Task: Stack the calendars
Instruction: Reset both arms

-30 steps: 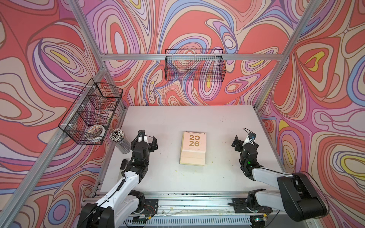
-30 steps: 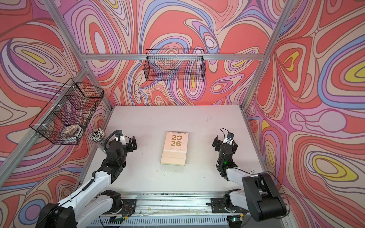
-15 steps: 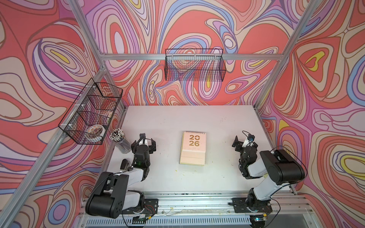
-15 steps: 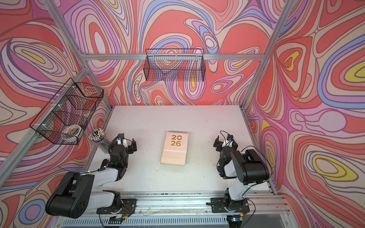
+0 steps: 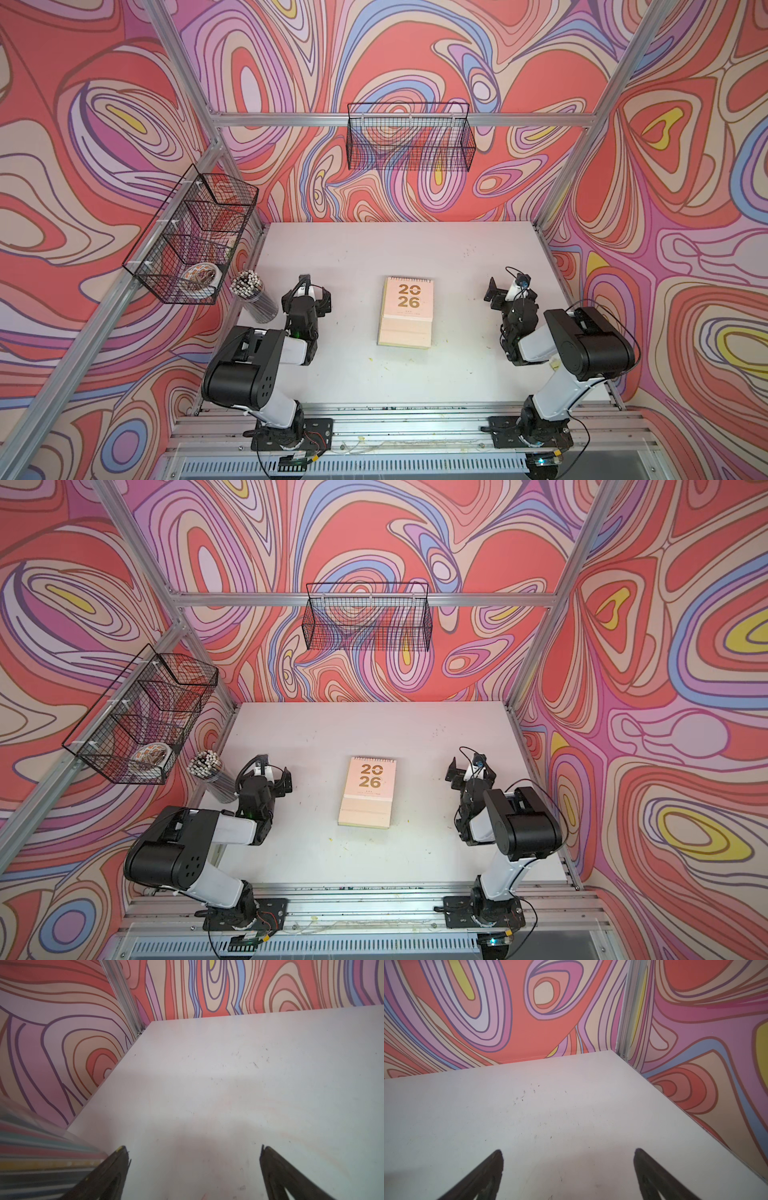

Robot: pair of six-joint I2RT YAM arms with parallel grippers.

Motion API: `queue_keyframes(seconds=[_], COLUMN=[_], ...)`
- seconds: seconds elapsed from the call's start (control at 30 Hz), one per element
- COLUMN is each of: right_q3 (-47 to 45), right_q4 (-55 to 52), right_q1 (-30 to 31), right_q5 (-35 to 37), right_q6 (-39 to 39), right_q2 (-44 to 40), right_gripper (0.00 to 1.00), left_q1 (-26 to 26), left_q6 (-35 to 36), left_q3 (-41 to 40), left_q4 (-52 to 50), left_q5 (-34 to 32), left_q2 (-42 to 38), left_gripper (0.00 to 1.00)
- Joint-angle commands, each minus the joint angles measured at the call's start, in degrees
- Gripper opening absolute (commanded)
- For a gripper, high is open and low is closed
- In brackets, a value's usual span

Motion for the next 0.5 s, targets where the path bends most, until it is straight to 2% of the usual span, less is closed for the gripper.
queue_keyframes(seconds=[0.0, 0.1, 0.33, 0.47], right_q3=[4.32, 6.11, 6.07, 6.07], right_q4=[-11.35, -14.59, -14.40, -14.30], right_q1=[-0.51, -0.46, -0.50, -0.54], right_q5=[-0.83, -0.20, -0.24, -0.24], right_q6=[0.22, 0.49, 0.44, 0.32], right_q2=[-0.96, -0.91, -0.87, -0.87], right_gripper=[0.99, 0.98, 0.99, 0.98], left_q1=[0.37, 0.35, 0.45, 2.48], left_q6=[-0.97, -0.84, -0.91, -2.16], left_q3=[0.64, 0.50, 1.04, 1.47], left_q4=[-2.59, -2.23, -2.81, -5.07], left_q5=[-1.25, -1.25, -1.09, 3.13], left_q2=[-0.42, -0.32, -0.02, -0.72], left_gripper=[1.00, 1.00, 1.00, 1.00])
